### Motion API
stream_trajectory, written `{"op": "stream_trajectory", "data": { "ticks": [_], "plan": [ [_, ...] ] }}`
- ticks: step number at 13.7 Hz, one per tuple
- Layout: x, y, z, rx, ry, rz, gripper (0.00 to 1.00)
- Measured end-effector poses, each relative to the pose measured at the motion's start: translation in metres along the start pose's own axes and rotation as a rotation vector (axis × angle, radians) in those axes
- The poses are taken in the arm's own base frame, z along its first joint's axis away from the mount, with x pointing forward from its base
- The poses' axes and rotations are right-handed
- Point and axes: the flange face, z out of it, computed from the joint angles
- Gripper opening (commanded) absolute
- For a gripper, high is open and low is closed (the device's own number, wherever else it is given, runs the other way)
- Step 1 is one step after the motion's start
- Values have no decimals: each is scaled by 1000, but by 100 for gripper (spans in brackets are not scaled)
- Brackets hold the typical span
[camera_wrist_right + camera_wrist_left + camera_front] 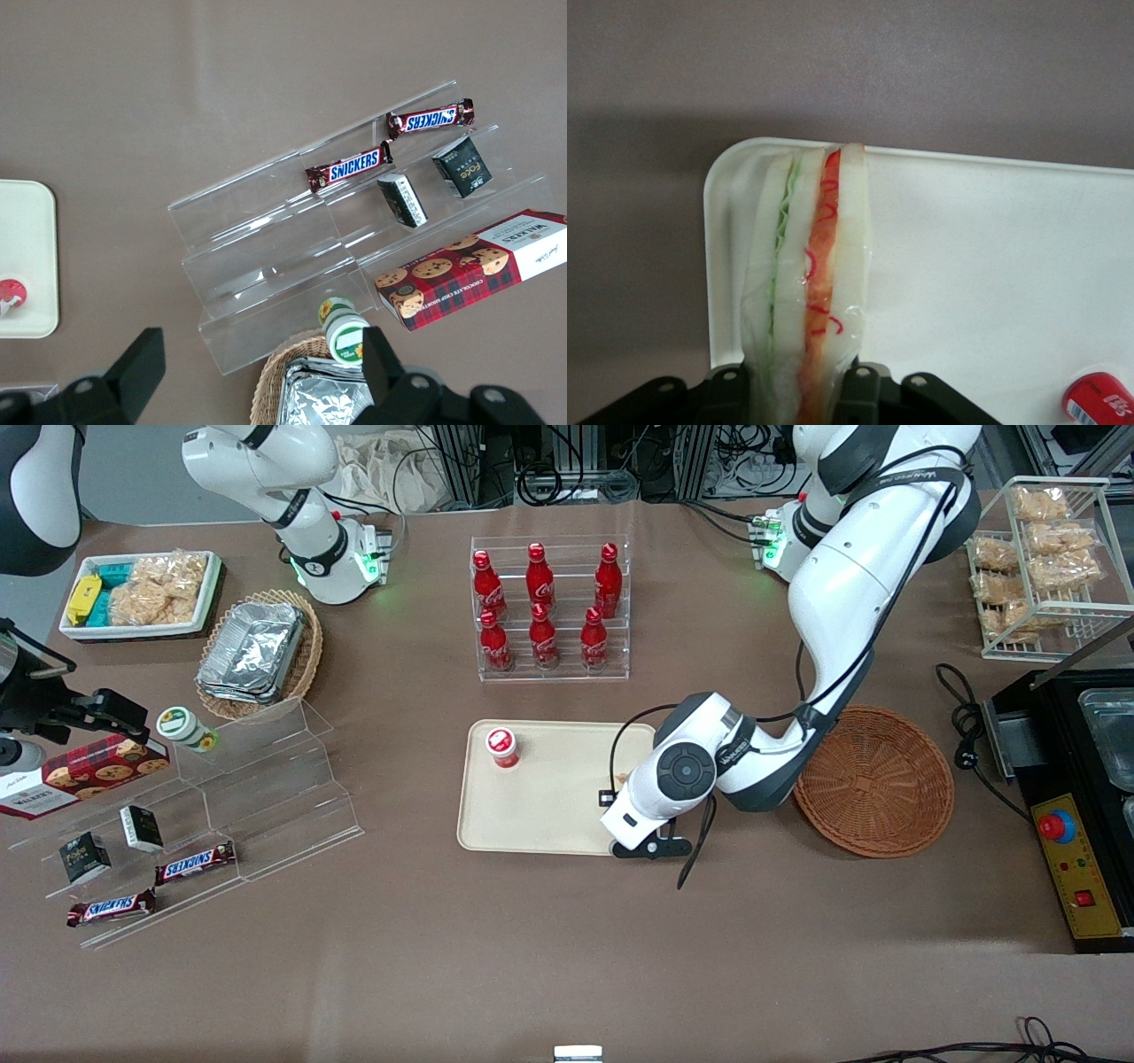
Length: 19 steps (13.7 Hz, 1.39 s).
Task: Place sandwich from basket to tray
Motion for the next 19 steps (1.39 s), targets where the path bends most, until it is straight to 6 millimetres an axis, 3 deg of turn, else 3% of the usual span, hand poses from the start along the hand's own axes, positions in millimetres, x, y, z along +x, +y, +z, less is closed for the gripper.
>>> {"op": "stream_trajectory", "data": {
  "ticks": [4,6,8,12,17,19],
  "plan": [
    [-1,5,-4,-1,7,8,100],
    [1,3,-16,20,1,4,100],
    [-1,-7,-42,94,-27,-14,100],
    [-4,-51,-118,181,17,-82,100],
    [-67,-94,-141,262,14,-90,100],
    [-88,-110,-159,253,9,-66,100]
  ]
}}
